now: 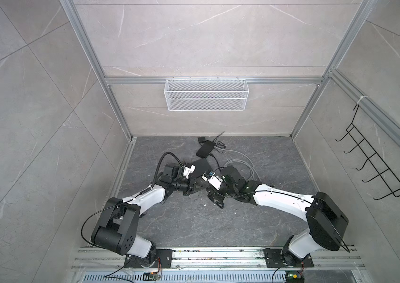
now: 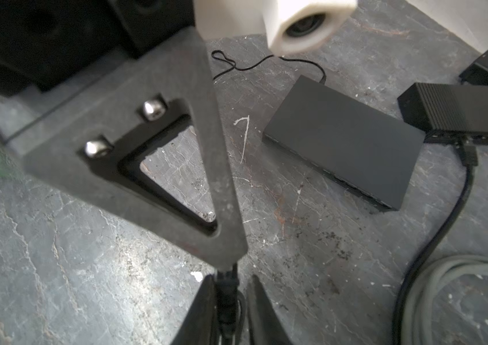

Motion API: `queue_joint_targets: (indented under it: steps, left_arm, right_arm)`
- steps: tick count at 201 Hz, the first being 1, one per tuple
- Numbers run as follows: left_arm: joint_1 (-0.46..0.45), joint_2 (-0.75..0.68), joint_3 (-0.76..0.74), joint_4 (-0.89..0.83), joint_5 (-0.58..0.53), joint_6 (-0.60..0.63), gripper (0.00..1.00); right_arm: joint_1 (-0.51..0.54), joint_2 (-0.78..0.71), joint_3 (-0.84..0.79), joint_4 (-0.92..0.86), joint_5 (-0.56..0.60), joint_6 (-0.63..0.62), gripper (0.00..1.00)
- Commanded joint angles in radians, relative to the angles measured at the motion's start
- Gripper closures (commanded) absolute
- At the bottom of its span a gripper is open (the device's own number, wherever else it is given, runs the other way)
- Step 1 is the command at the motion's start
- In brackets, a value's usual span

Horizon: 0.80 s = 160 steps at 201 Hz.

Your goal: Insert the plug into the switch port

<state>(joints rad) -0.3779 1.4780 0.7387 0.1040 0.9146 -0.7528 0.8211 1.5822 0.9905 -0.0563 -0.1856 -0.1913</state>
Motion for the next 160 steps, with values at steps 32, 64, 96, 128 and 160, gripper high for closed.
queue_joint_targets:
  steps: [32, 64, 96, 128, 160]
  left_arm:
    - [-0.003, -0.010, 0.037, -0.016, -0.002, -0.017, 0.98]
    - [-0.003, -0.017, 0.042, -0.032, -0.002, -0.013, 0.98]
    - [-0.002, -0.016, 0.041, -0.032, -0.003, -0.014, 0.97]
    - [0.000, -0.013, 0.048, -0.051, -0.042, -0.023, 0.80]
    - [0.065, -0.009, 0.170, -0.240, -0.197, 0.108, 0.64]
  right_arm:
    - [0.040, 0.046, 0.063, -0.093, 0.117, -0.065, 0.78]
    - [0.042, 0.052, 0.061, -0.092, 0.131, -0.065, 0.87]
    - [0.046, 0.054, 0.061, -0.091, 0.162, -0.069, 0.92]
    - [0.048, 0.048, 0.055, -0.097, 0.166, -0.074, 0.96]
    - [0.047, 0.087, 0.077, -0.155, 0.153, -0.071, 0.96]
